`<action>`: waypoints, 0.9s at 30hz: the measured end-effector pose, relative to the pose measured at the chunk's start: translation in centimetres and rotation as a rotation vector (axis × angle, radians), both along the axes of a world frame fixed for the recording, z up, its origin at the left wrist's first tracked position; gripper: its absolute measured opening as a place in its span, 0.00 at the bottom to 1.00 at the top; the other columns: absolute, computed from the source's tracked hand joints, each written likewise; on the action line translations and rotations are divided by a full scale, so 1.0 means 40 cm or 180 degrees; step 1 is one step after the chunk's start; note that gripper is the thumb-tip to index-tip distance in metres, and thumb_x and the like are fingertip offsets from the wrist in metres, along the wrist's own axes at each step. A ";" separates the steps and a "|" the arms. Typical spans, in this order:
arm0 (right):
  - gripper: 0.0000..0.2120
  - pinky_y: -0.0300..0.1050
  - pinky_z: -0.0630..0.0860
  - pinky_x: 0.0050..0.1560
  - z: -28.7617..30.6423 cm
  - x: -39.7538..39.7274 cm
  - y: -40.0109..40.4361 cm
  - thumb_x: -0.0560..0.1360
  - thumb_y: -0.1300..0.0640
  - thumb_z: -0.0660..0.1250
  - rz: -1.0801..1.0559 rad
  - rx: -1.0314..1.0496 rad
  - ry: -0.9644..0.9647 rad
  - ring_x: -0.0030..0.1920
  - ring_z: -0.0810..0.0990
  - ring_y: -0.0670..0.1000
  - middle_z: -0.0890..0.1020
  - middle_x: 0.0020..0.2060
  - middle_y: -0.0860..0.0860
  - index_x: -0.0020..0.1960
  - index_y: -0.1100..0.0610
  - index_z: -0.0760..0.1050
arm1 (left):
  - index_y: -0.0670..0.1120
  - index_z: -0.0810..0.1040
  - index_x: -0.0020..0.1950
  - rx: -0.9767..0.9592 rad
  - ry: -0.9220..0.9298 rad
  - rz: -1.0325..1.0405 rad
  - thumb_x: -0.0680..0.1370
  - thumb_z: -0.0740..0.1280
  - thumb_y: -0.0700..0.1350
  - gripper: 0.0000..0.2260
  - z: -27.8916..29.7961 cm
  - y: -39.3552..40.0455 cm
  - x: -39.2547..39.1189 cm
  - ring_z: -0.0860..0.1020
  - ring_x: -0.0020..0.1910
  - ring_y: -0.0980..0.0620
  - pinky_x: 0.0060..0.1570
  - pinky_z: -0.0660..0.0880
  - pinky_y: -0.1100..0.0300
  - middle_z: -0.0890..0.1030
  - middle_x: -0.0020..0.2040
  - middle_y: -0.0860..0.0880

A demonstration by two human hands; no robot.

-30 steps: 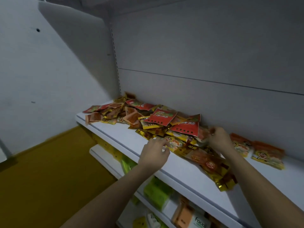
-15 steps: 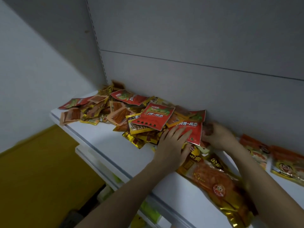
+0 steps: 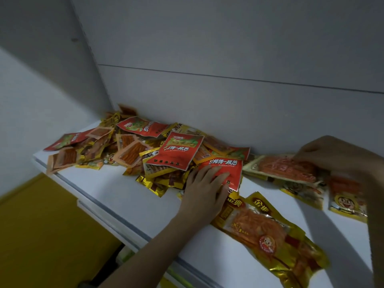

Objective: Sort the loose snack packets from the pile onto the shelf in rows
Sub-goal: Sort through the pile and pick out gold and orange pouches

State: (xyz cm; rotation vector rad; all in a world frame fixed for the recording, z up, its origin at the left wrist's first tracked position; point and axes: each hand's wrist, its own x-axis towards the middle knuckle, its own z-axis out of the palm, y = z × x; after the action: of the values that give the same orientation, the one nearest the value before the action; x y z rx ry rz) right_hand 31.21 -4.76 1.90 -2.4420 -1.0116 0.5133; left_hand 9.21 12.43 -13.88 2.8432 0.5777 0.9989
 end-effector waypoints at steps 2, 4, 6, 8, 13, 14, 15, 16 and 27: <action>0.11 0.38 0.70 0.29 0.027 0.009 -0.026 0.78 0.53 0.69 -0.0088 0.0164 0.0106 0.23 0.78 0.45 0.82 0.26 0.46 0.39 0.54 0.84 | 0.50 0.79 0.66 0.0037 0.0035 -0.0020 0.82 0.56 0.54 0.18 0.000 -0.001 0.001 0.75 0.67 0.48 0.69 0.67 0.45 0.79 0.65 0.50; 0.09 0.34 0.67 0.23 0.050 0.005 -0.039 0.78 0.55 0.68 -0.0219 0.0521 0.0312 0.18 0.74 0.43 0.80 0.23 0.48 0.42 0.57 0.83 | 0.50 0.79 0.66 0.0034 0.0051 -0.0026 0.82 0.56 0.54 0.19 -0.004 -0.003 0.001 0.74 0.68 0.48 0.69 0.67 0.44 0.79 0.66 0.50; 0.08 0.38 0.66 0.27 0.059 -0.007 -0.033 0.78 0.56 0.68 -0.0229 0.1031 0.0316 0.18 0.72 0.42 0.79 0.21 0.48 0.43 0.58 0.82 | 0.49 0.79 0.66 0.0061 -0.0008 -0.0045 0.83 0.56 0.54 0.18 -0.003 -0.004 0.003 0.73 0.70 0.48 0.72 0.66 0.44 0.78 0.66 0.50; 0.07 0.43 0.64 0.31 0.061 -0.039 -0.005 0.79 0.56 0.68 -0.0183 0.1431 0.0360 0.19 0.71 0.41 0.78 0.22 0.47 0.44 0.57 0.80 | 0.47 0.80 0.64 0.0075 -0.0197 -0.0218 0.83 0.58 0.52 0.17 0.009 -0.007 0.002 0.71 0.71 0.48 0.74 0.64 0.47 0.78 0.66 0.48; 0.06 0.39 0.69 0.26 0.037 -0.147 0.083 0.79 0.55 0.67 0.0129 0.1757 0.0551 0.23 0.73 0.45 0.80 0.25 0.49 0.50 0.58 0.76 | 0.44 0.79 0.63 -0.1325 -0.1145 -0.0801 0.83 0.58 0.50 0.16 0.078 -0.044 -0.035 0.77 0.61 0.52 0.60 0.75 0.55 0.80 0.61 0.48; 0.06 0.37 0.68 0.24 0.029 -0.166 0.096 0.79 0.56 0.67 0.0195 0.1816 0.0564 0.23 0.72 0.45 0.79 0.25 0.47 0.50 0.59 0.75 | 0.46 0.77 0.65 -0.2085 -0.1352 -0.0842 0.83 0.58 0.54 0.17 0.114 -0.056 -0.046 0.79 0.59 0.54 0.57 0.77 0.56 0.80 0.60 0.49; 0.06 0.36 0.67 0.22 0.023 -0.188 0.107 0.79 0.56 0.67 0.0265 0.1876 0.0592 0.23 0.71 0.46 0.78 0.25 0.47 0.49 0.59 0.75 | 0.49 0.75 0.67 -0.2908 -0.1526 -0.0925 0.83 0.58 0.57 0.18 0.153 -0.065 -0.057 0.81 0.58 0.54 0.54 0.79 0.57 0.81 0.60 0.49; 0.06 0.37 0.66 0.21 0.014 -0.209 0.119 0.79 0.58 0.67 0.0357 0.1935 0.0643 0.24 0.70 0.49 0.77 0.25 0.47 0.48 0.60 0.74 | 0.51 0.74 0.67 -0.3624 -0.1640 -0.1015 0.83 0.58 0.59 0.19 0.189 -0.063 -0.066 0.82 0.57 0.52 0.51 0.80 0.57 0.82 0.60 0.48; 0.10 0.47 0.74 0.33 -0.028 -0.425 0.344 0.77 0.51 0.69 0.1183 0.1512 0.0420 0.29 0.77 0.48 0.81 0.30 0.50 0.41 0.55 0.74 | 0.43 0.74 0.69 -0.4652 -0.1727 -0.0896 0.80 0.67 0.50 0.19 0.273 0.156 -0.259 0.83 0.57 0.41 0.54 0.82 0.46 0.83 0.59 0.40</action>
State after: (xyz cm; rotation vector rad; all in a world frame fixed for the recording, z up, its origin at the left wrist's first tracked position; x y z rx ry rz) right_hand 14.20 9.01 0.76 -1.7925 -1.3597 0.4777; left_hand -1.15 18.66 -2.97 1.2614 0.4856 0.7205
